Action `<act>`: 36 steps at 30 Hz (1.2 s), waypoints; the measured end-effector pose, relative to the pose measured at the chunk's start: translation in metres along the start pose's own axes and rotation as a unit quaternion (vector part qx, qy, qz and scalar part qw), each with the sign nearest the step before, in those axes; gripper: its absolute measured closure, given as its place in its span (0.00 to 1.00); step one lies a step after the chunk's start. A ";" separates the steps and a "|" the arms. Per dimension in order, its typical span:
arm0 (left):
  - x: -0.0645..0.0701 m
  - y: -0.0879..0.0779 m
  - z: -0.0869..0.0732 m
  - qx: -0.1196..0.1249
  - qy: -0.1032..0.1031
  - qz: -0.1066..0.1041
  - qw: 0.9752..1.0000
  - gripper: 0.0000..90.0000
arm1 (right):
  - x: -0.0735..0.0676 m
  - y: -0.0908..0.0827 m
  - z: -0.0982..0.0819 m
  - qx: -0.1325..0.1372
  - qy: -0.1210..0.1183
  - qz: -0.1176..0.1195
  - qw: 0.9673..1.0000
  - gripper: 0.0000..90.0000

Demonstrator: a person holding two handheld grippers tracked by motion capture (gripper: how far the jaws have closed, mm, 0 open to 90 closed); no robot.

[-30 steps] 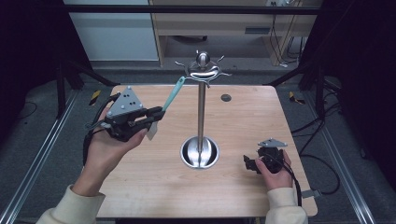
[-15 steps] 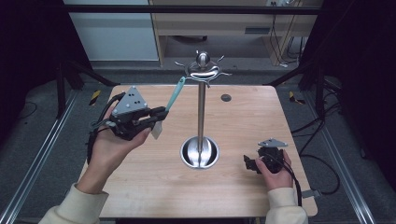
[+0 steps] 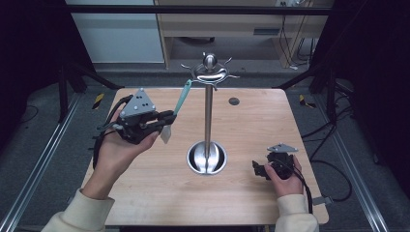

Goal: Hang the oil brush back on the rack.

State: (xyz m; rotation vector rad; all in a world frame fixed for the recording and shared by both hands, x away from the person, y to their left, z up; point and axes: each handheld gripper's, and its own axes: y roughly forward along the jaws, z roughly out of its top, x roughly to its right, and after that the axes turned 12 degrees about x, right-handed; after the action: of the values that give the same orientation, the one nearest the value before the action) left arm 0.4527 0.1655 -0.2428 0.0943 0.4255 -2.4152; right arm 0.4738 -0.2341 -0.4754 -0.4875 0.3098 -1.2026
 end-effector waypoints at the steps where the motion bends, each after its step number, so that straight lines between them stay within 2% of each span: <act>1: 0.000 0.000 0.000 -0.001 0.000 0.000 1.000 0.91 | 0.000 0.000 0.000 0.000 0.000 0.000 1.000 0.09; 36: -0.001 0.014 0.001 -0.010 0.005 -0.002 1.000 0.91 | 0.001 0.000 0.000 0.001 -0.002 0.001 1.000 0.09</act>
State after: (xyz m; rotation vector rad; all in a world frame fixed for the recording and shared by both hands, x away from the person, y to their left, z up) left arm 0.4619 0.1558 -0.2452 0.0976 0.4544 -2.4145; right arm 0.4739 -0.2349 -0.4755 -0.4884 0.3051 -1.2001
